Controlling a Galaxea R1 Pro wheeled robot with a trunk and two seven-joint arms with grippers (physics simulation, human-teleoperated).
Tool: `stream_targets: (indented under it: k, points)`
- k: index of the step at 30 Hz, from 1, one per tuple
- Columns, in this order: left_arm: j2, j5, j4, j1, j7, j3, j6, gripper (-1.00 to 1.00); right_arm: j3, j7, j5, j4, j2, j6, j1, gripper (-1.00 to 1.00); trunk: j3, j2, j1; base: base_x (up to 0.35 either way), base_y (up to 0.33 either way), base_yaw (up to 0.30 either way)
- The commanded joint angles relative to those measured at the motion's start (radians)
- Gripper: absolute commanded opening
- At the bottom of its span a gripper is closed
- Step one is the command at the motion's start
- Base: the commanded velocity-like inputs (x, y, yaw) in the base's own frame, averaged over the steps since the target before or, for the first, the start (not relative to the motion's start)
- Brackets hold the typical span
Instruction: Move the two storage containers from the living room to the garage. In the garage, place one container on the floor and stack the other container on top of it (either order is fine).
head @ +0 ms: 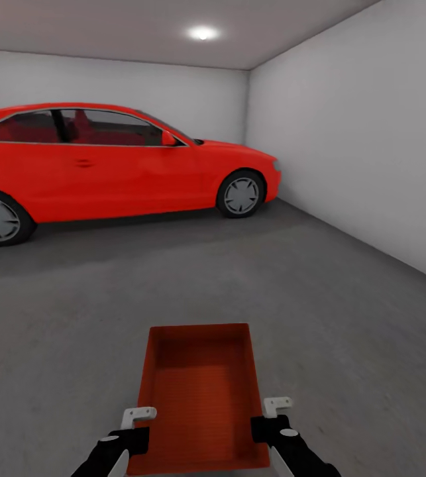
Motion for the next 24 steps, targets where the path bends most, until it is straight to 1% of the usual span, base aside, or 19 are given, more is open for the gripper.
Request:
stream_targets:
  k: [1,14,24]
  points:
    - [0.001,0.025,-0.037,-0.001,0.01,-0.009,0.0,-1.0,0.009,-0.005,-0.019,0.0,-0.001,0.004,0.0,-1.0,-0.001,0.0,0.0,0.332,0.104,-0.252]
    - [0.001,0.025,-0.037,-0.001,0.01,-0.009,-0.001,-1.0,0.009,-0.005,-0.019,0.0,-0.001,0.004,0.0,-1.0,-0.001,0.0,0.0,0.332,0.098,-0.268]
    - [0.001,0.025,-0.037,-0.001,0.01,-0.009,-0.001,-1.0,0.009,-0.005,-0.019,0.0,-0.001,0.004,0.0,-1.0,-0.001,0.0,0.0,0.291,0.017,-0.278]
